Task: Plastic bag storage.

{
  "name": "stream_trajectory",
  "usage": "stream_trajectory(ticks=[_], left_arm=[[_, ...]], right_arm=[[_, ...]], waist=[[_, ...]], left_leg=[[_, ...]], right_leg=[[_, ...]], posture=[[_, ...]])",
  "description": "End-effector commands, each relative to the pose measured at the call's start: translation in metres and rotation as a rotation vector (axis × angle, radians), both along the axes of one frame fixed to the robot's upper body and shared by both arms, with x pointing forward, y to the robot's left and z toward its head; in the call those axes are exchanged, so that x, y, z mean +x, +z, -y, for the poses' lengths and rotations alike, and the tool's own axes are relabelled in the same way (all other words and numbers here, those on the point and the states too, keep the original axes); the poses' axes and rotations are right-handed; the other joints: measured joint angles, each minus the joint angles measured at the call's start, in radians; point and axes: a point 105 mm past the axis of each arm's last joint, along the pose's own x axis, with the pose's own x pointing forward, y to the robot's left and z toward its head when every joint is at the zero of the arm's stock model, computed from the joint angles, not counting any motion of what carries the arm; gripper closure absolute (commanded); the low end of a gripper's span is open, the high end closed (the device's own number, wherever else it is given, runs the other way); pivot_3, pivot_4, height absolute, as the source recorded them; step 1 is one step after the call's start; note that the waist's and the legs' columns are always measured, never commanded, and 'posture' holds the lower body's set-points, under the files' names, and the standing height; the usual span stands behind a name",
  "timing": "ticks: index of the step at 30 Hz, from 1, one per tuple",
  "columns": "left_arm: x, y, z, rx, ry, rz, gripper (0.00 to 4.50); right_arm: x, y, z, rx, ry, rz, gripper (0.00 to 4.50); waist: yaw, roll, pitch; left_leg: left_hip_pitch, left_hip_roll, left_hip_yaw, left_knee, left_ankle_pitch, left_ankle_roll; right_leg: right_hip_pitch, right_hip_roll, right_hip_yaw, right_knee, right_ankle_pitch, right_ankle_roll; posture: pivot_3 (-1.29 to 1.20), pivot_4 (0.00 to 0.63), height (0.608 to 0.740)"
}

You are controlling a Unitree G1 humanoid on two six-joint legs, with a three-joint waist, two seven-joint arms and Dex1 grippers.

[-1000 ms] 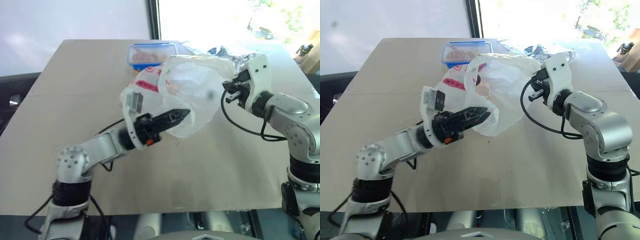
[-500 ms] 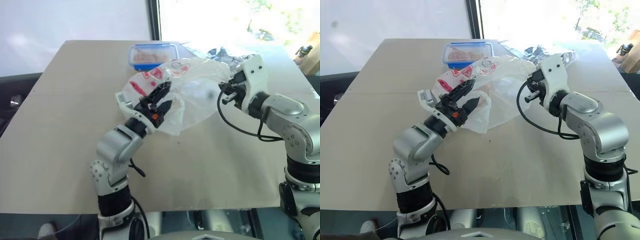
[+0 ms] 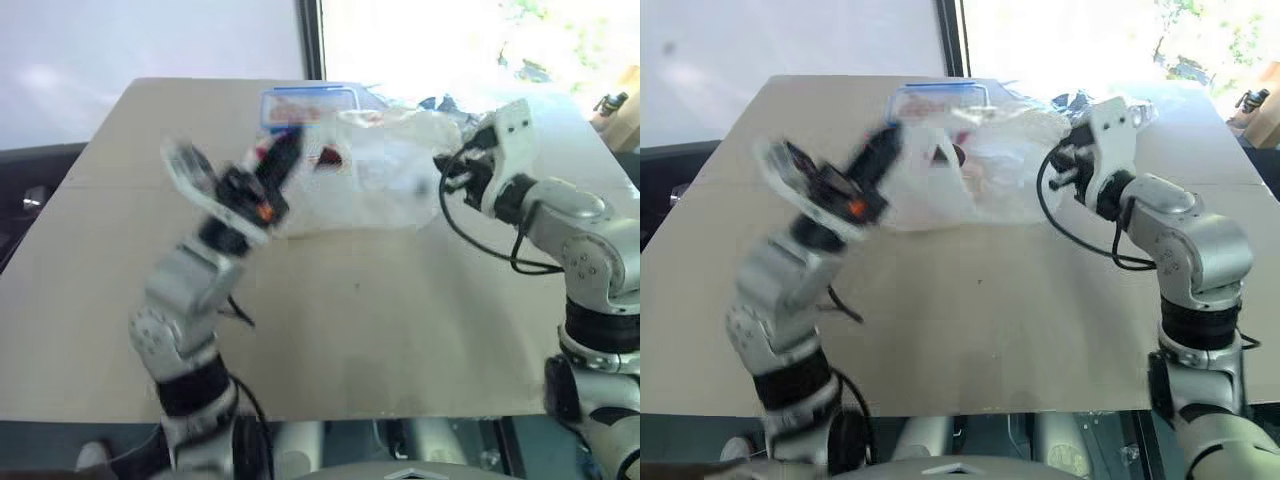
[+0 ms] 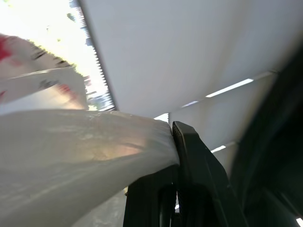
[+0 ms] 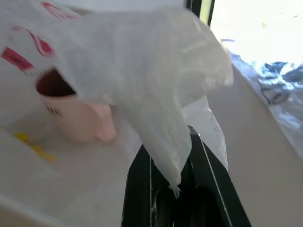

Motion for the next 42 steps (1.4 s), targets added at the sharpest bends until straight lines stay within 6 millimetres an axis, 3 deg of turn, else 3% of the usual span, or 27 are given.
stream_trajectory(ticks=[1, 5, 9, 15, 18, 22, 25, 27, 31, 34, 39, 42], left_arm=[[0.006, 0.069, -0.043, -0.111, 0.007, 0.211, 4.38], [0.015, 0.118, -0.076, -0.146, 0.04, 0.273, 4.38], [0.029, 0.131, -0.08, -0.105, 0.072, 0.282, 4.38], [0.047, 0.124, -0.06, -0.009, 0.041, 0.266, 4.38], [0.051, 0.115, -0.051, 0.025, 0.018, 0.243, 4.38], [0.049, 0.107, -0.056, 0.032, 0.001, 0.218, 4.38], [0.041, 0.086, -0.052, 0.146, -0.016, 0.209, 4.38], [0.035, 0.062, -0.051, 0.233, -0.031, 0.183, 4.38], [0.023, -0.013, -0.044, 0.402, -0.039, 0.043, 4.38], [0.009, -0.058, -0.035, 0.467, -0.059, -0.04, 4.38], [0.0, -0.114, -0.02, 0.671, 0.038, -0.11, 4.38], [0.0, -0.139, -0.024, 0.803, 0.171, -0.08, 4.38]], right_arm=[[-0.012, 0.086, 0.025, 0.315, 0.045, 0.195, 4.5], [-0.028, 0.151, 0.049, 0.462, 0.093, 0.319, 4.5], [-0.038, 0.179, 0.065, 0.473, 0.079, 0.377, 4.5], [-0.05, 0.188, 0.078, 0.419, 0.017, 0.418, 4.5], [-0.057, 0.184, 0.084, 0.388, -0.015, 0.417, 4.5], [-0.066, 0.172, 0.086, 0.353, -0.037, 0.388, 4.5], [-0.07, 0.145, 0.08, 0.295, -0.036, 0.325, 4.5], [-0.072, 0.116, 0.073, 0.257, -0.025, 0.258, 4.5], [-0.083, 0.028, 0.058, 0.059, -0.027, 0.053, 4.5], [-0.096, -0.014, 0.061, 0.0, -0.033, -0.062, 4.5], [-0.11, -0.063, 0.067, -0.167, -0.06, -0.172, 4.5], [-0.11, -0.076, 0.076, -0.239, -0.083, -0.157, 4.5]], waist=[[-0.001, 0.0, 0.001], [-0.002, 0.0, 0.001], [-0.002, 0.0, 0.001], [-0.007, 0.0, 0.001], [-0.009, 0.0, 0.001], [-0.009, 0.0, 0.001], [-0.01, 0.001, 0.001], [-0.01, 0.001, 0.001], [-0.009, 0.002, 0.0], [-0.004, 0.002, 0.0], [-0.001, 0.002, 0.0], [-0.002, 0.003, 0.0]], left_leg=[[0.0, 0.0, -0.001, 0.0, 0.001, 0.0], [0.0, -0.001, -0.001, -0.003, 0.001, 0.0], [-0.003, -0.001, 0.001, -0.014, 0.004, -0.004], [-0.015, -0.002, 0.002, -0.015, 0.004, -0.005], [-0.016, -0.002, 0.003, -0.016, 0.004, -0.005], [-0.015, -0.001, 0.003, -0.016, 0.004, -0.005], [-0.015, 0.002, 0.003, -0.016, 0.004, -0.005], [-0.015, 0.004, 0.003, -0.015, 0.004, -0.005], [-0.015, 0.006, 0.002, -0.016, 0.004, -0.005], [-0.015, 0.006, 0.001, -0.012, 0.004, -0.005], [-0.012, 0.006, 0.003, -0.008, 0.004, -0.004], [-0.004, 0.005, 0.006, -0.008, 0.002, -0.001]], right_leg=[[0.0, 0.0, -0.001, 0.0, 0.0, 0.0], [0.001, -0.001, -0.001, -0.005, 0.0, 0.0], [-0.002, -0.004, -0.001, -0.015, 0.0, 0.0], [-0.014, -0.005, -0.001, -0.016, 0.0, 0.0], [-0.014, -0.006, -0.001, -0.016, 0.0, 0.0], [-0.014, -0.005, 0.0, -0.016, 0.0, 0.0], [-0.014, -0.005, 0.0, -0.016, 0.0, 0.0], [-0.014, -0.005, 0.001, -0.015, 0.0, 0.0], [-0.012, -0.005, 0.0, -0.015, 0.0, 0.0], [-0.012, -0.006, 0.001, -0.015, 0.0, 0.0], [-0.008, -0.003, 0.0, -0.012, 0.0, 0.0], [-0.002, 0.001, 0.001, -0.012, 0.001, 0.0]], posture=[[0.0, 0.15, 0.74], [0.0, 0.15, 0.74], [0.0, 0.15, 0.74], [0.0, 0.15, 0.74], [0.0, 0.15, 0.74], [0.0, 0.15, 0.74], [0.0, 0.15, 0.74], [0.0, 0.15, 0.74], [0.0, 0.15, 0.74], [0.0, 0.15, 0.74], [0.0, 0.15, 0.74], [0.0, 0.15, 0.74]])
